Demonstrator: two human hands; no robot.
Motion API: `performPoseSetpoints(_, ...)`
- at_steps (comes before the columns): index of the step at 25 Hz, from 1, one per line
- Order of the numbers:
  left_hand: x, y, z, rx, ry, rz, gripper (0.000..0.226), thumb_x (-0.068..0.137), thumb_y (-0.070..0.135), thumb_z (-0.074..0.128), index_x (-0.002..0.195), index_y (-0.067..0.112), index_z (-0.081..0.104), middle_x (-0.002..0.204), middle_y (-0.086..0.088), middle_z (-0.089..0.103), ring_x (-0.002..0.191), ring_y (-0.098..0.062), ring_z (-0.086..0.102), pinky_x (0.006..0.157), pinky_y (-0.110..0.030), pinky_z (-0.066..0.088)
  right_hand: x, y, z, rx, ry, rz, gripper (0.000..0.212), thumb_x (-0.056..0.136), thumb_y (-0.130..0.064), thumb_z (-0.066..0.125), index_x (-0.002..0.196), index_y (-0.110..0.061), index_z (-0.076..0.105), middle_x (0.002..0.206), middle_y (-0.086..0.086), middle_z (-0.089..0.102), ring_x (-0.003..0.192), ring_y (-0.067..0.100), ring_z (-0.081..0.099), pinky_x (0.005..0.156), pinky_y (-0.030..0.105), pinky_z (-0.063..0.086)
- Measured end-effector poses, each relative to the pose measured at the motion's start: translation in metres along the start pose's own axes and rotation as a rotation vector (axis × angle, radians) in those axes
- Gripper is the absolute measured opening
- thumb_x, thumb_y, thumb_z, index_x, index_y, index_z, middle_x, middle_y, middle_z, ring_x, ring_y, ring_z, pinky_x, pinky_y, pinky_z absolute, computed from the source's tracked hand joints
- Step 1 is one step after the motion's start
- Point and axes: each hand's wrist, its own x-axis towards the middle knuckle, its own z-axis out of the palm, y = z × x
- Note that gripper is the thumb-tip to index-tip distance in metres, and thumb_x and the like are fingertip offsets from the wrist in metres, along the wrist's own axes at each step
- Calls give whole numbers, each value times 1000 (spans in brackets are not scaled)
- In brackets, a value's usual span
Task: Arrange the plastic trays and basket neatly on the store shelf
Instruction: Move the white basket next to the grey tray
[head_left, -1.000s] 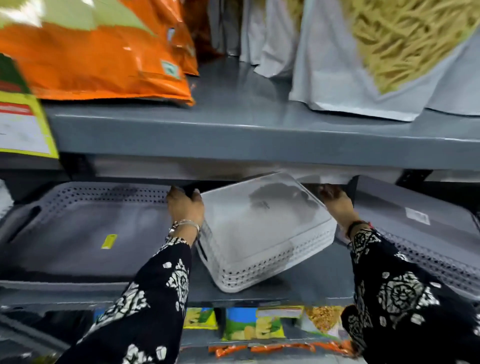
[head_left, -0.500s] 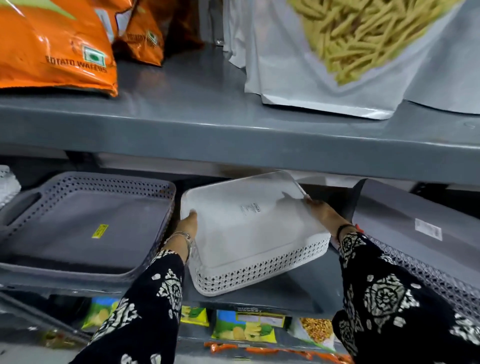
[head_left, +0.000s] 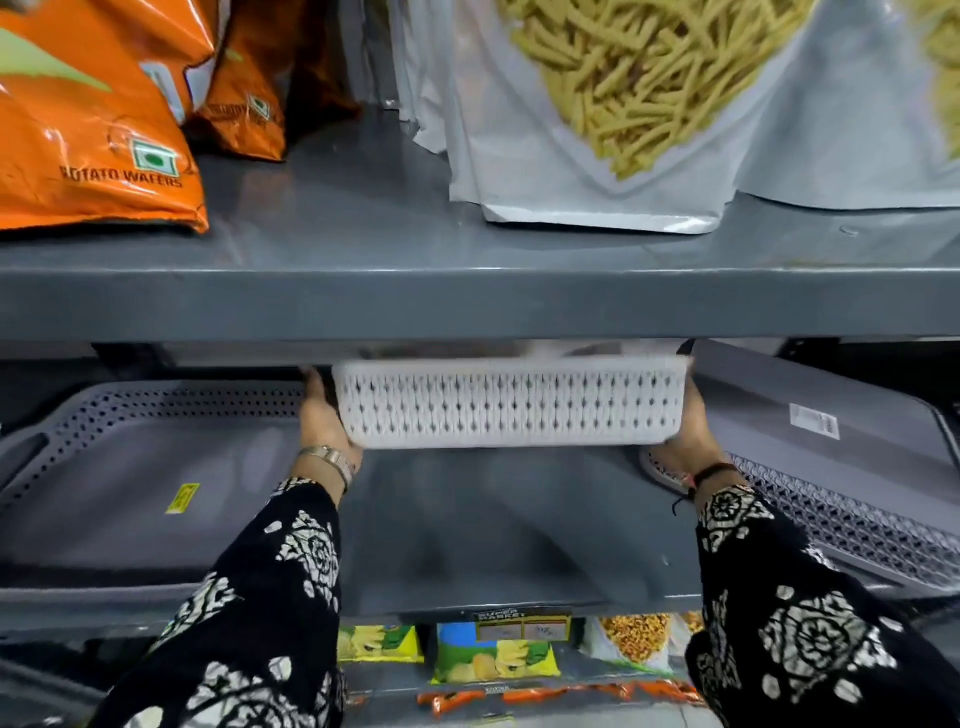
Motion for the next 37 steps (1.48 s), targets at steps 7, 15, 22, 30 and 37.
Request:
performPoseSetpoints(7, 4, -3, -29, 291, -152, -123, 72, 92, 50, 35, 39, 15, 69, 58, -12, 68, 44, -26, 68, 69, -39, 46, -21, 13, -15, 313, -278, 230, 66, 97, -20, 31, 40, -18, 64, 46, 0, 64, 40, 13, 62, 42, 18, 51)
performPoseSetpoints(15, -5, -6, -33, 504, -61, -339, 96, 76, 80, 20, 130, 6, 50, 138, -24, 50, 125, -40, 48, 108, -52, 31, -16, 46, -23, 51, -251, 264, 26, 97, -8, 30, 85, -9, 53, 50, 0, 65, 46, 11, 63, 62, 34, 45)
performPoseSetpoints(22, 57, -33, -68, 618, 8, -300, 134, 31, 99, 35, 144, 26, 31, 149, -15, 39, 134, -35, 40, 114, -59, 23, -14, 55, -14, 57, -293, 159, 32, 96, -11, 31, 117, -7, 54, 84, 6, 72, 73, 21, 68, 73, 33, 53)
performPoseSetpoints(30, 9, -8, 11, 846, 22, 32, 73, 91, 57, 30, 145, 8, 27, 155, -11, 26, 141, -30, 30, 115, -43, 27, -21, 30, -27, 1, -185, 101, 58, 94, -38, 38, 145, -15, 22, 152, 5, 29, 138, 20, 29, 112, 28, 22)
performPoseSetpoints(37, -12, -71, 104, 905, -333, 163, 68, 94, 47, 37, 148, 11, 19, 158, -4, 22, 144, -21, 24, 120, -35, 18, -43, 6, -115, 53, 247, -2, 108, 59, -85, 41, 143, -17, 31, 152, -2, 29, 140, 15, 25, 115, 36, 17)
